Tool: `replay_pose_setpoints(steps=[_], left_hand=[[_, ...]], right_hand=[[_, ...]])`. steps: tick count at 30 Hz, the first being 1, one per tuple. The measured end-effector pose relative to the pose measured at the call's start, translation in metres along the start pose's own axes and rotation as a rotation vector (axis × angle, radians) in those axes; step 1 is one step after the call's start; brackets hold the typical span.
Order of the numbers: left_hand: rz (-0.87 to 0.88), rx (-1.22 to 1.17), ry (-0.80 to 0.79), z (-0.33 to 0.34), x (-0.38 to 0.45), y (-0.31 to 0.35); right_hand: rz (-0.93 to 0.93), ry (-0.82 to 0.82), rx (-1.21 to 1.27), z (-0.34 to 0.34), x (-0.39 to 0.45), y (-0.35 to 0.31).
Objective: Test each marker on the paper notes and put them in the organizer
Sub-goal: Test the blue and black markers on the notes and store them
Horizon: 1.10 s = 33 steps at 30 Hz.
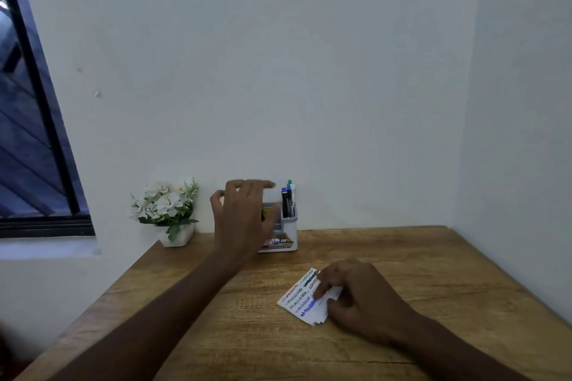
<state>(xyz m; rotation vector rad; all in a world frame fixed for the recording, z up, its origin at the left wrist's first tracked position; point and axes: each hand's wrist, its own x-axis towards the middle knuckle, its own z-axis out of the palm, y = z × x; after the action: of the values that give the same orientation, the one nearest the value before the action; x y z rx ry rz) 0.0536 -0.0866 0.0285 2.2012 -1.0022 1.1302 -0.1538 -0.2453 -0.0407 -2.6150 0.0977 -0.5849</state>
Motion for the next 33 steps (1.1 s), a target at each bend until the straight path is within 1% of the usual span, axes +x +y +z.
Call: replay_pose_setpoints(steps=[1,2,4,5,6,7,9,11,12,15,18,21,25,29,33], left_hand=[[0.065,-0.025,-0.083,-0.005,-0.014,0.005],[0.106,-0.059,-0.21,-0.009,-0.029,0.009],[0.107,-0.148,-0.493,-0.015,-0.062,0.013],[0.099,-0.188,-0.604,-0.018,-0.078,0.014],[0.11,-0.208,-0.676,-0.019,-0.093,0.013],[0.132,-0.218,-0.702,-0.02,-0.104,0.012],[0.148,-0.257,-0.685,-0.027,-0.115,0.011],[0.107,-0.311,-0.662,-0.032,-0.115,0.009],[0.091,-0.321,-0.662,-0.033,-0.114,0.008],[0.084,-0.32,-0.684,-0.036,-0.114,0.013],[0.079,-0.324,-0.694,-0.041,-0.113,0.018],[0.077,-0.312,-0.72,-0.045,-0.112,0.017],[0.08,-0.265,-0.674,-0.039,-0.106,0.017],[0.141,-0.205,-0.732,-0.026,-0.104,0.011],[0.115,-0.259,-0.753,-0.026,-0.105,0.015]], right_hand=[[-0.01,-0.011,-0.018,-0.001,0.0,-0.001],[-0.016,-0.006,-0.037,-0.001,0.001,-0.002],[0.005,0.026,-0.054,-0.001,-0.001,-0.004],[0.023,0.036,-0.051,0.0,-0.003,-0.006],[0.038,0.046,-0.042,0.002,-0.003,-0.008],[0.054,0.065,-0.023,0.004,-0.003,-0.01],[0.097,0.133,0.032,0.006,0.001,-0.014],[0.122,0.185,-0.003,0.007,0.004,-0.015],[0.137,0.164,-0.066,0.008,0.006,-0.013],[0.24,0.032,-0.222,0.013,0.006,-0.013],[0.333,-0.041,-0.294,0.016,0.003,-0.012],[0.368,-0.125,-0.352,0.022,-0.003,-0.012],[0.36,-0.167,-0.368,0.021,-0.001,-0.007],[0.351,-0.168,-0.354,0.018,0.004,-0.005],[0.353,-0.166,-0.337,0.014,0.002,-0.005]])
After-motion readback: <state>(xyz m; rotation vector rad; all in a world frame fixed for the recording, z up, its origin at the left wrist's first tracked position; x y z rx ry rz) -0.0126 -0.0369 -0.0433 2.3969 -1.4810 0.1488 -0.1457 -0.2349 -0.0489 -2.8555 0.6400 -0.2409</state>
